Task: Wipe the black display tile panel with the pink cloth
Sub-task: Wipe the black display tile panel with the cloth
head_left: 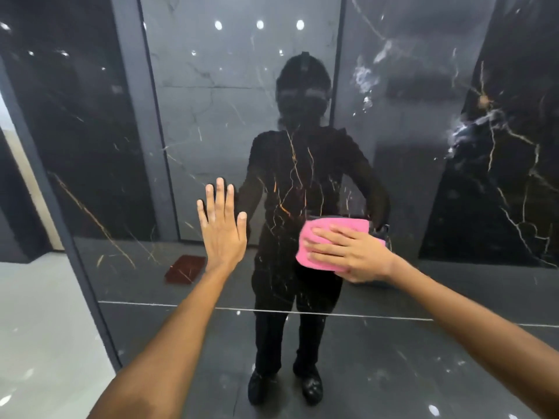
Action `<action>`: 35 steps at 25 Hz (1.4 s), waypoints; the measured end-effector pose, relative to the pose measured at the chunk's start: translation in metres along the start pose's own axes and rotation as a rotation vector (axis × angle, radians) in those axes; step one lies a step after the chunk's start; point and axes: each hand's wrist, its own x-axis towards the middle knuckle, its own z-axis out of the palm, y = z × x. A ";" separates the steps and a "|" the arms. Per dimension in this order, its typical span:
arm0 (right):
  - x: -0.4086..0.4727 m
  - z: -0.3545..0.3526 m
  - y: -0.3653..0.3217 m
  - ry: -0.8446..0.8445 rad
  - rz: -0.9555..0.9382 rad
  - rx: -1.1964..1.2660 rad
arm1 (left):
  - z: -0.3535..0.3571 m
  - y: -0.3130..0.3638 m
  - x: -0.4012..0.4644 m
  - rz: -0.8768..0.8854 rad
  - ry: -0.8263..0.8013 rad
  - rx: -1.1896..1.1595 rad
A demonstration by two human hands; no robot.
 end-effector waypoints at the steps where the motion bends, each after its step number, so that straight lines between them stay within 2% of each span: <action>1: -0.014 -0.005 0.018 0.015 0.032 0.012 | -0.005 0.007 0.003 -0.001 0.028 -0.053; 3: -0.023 -0.023 0.076 0.152 0.258 -0.020 | -0.017 0.031 0.028 0.019 0.116 -0.156; 6: 0.006 -0.065 0.171 0.426 0.761 -0.005 | -0.033 0.083 0.104 0.074 0.213 -0.214; 7: 0.020 -0.072 0.184 0.498 0.833 0.039 | -0.037 0.097 0.130 0.079 0.224 -0.194; 8: 0.029 -0.071 0.184 0.522 0.799 0.052 | -0.038 0.108 0.152 0.078 0.217 -0.160; 9: 0.031 -0.064 0.173 0.484 0.653 0.048 | -0.037 0.114 0.166 0.072 0.196 -0.114; 11: 0.014 -0.043 0.132 0.268 0.210 0.014 | -0.031 0.116 0.176 0.051 0.159 -0.013; 12: -0.002 -0.037 0.119 0.160 0.064 -0.025 | -0.027 0.114 0.175 0.047 0.151 0.020; 13: -0.016 -0.035 0.121 0.117 0.018 -0.058 | -0.025 0.112 0.173 0.051 0.145 0.036; 14: -0.024 -0.038 0.134 0.150 0.047 -0.073 | -0.024 0.111 0.173 0.057 0.141 0.043; 15: -0.026 -0.044 0.156 0.237 0.152 -0.066 | -0.025 0.110 0.173 0.057 0.137 0.045; 18: 0.007 -0.088 0.242 0.560 0.698 -0.034 | -0.026 0.111 0.174 0.052 0.136 0.041; 19: 0.027 -0.101 0.262 0.594 0.836 -0.022 | -0.026 0.111 0.174 0.052 0.134 0.038; 20: 0.048 -0.111 0.266 0.593 0.885 0.002 | -0.026 0.111 0.172 0.054 0.134 0.036; 21: 0.065 -0.111 0.260 0.565 0.826 0.016 | -0.025 0.110 0.172 0.055 0.136 0.033; 23: 0.078 -0.093 0.216 0.383 0.579 0.156 | -0.025 0.108 0.173 0.061 0.139 0.030; 24: 0.072 -0.081 0.189 0.259 0.353 0.204 | -0.024 0.107 0.173 0.067 0.138 0.031; 25: 0.062 -0.075 0.163 0.166 0.162 0.160 | -0.024 0.107 0.173 0.073 0.137 0.031; 26: 0.049 -0.069 0.156 0.106 0.050 0.072 | -0.024 0.107 0.173 0.075 0.141 0.032; 27: 0.037 -0.069 0.165 0.121 0.024 0.021 | -0.024 0.107 0.173 0.070 0.145 0.032; 28: 0.030 -0.071 0.185 0.197 0.090 -0.027 | -0.024 0.108 0.172 0.063 0.149 0.031; 29: 0.028 -0.076 0.211 0.300 0.267 -0.018 | -0.023 0.108 0.172 0.061 0.151 0.031; 31: 0.049 -0.106 0.266 0.512 0.749 0.021 | -0.022 0.108 0.171 0.057 0.157 0.032; 32: 0.068 -0.119 0.281 0.560 0.904 0.052 | -0.022 0.108 0.171 0.055 0.157 0.029; 33: 0.087 -0.122 0.282 0.567 0.923 0.055 | -0.022 0.108 0.173 0.054 0.157 0.021; 34: 0.103 -0.115 0.271 0.538 0.812 0.060 | -0.022 0.107 0.174 0.057 0.158 0.011; 35: 0.109 -0.101 0.249 0.477 0.613 0.038 | -0.022 0.106 0.175 0.065 0.159 0.002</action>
